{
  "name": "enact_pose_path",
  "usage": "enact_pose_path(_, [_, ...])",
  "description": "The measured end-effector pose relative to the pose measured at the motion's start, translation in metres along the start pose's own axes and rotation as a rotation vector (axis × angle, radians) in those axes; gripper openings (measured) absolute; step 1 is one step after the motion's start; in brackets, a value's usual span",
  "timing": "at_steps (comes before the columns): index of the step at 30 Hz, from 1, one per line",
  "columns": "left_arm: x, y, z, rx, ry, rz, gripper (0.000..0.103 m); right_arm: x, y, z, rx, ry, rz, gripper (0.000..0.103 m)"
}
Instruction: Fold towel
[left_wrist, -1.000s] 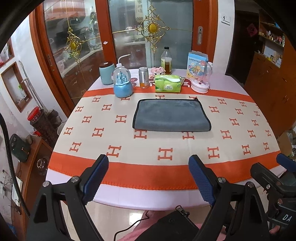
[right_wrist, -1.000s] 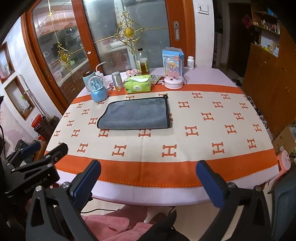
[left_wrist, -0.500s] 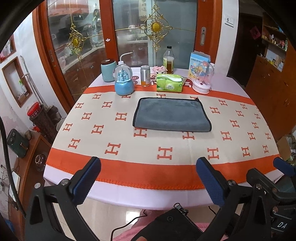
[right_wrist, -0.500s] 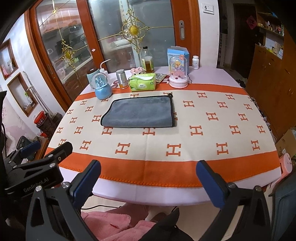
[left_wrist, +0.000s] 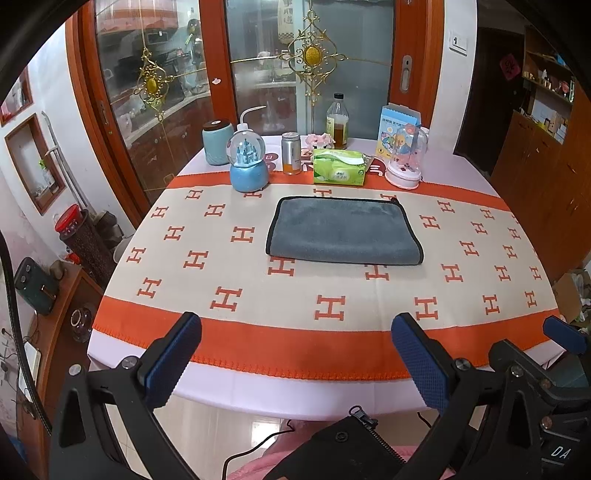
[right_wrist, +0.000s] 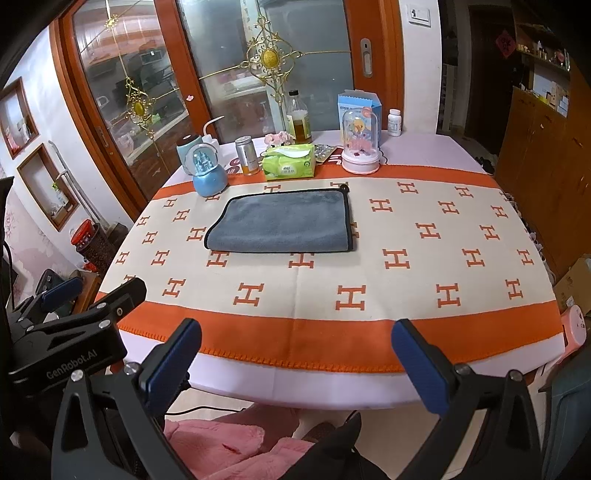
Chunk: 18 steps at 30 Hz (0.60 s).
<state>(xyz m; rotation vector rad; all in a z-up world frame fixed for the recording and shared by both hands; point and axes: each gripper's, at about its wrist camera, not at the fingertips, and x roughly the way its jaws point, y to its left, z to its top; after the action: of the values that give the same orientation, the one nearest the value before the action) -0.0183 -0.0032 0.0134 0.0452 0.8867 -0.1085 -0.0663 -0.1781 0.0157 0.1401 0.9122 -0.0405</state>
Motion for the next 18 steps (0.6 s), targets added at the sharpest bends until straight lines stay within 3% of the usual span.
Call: enact_pose_path(18, [0.0069,-0.0011,-0.0031,0.010,0.020,0.005,0.102,0.0051,0.0019,-0.0055,0.004,0.015,0.000,0.103])
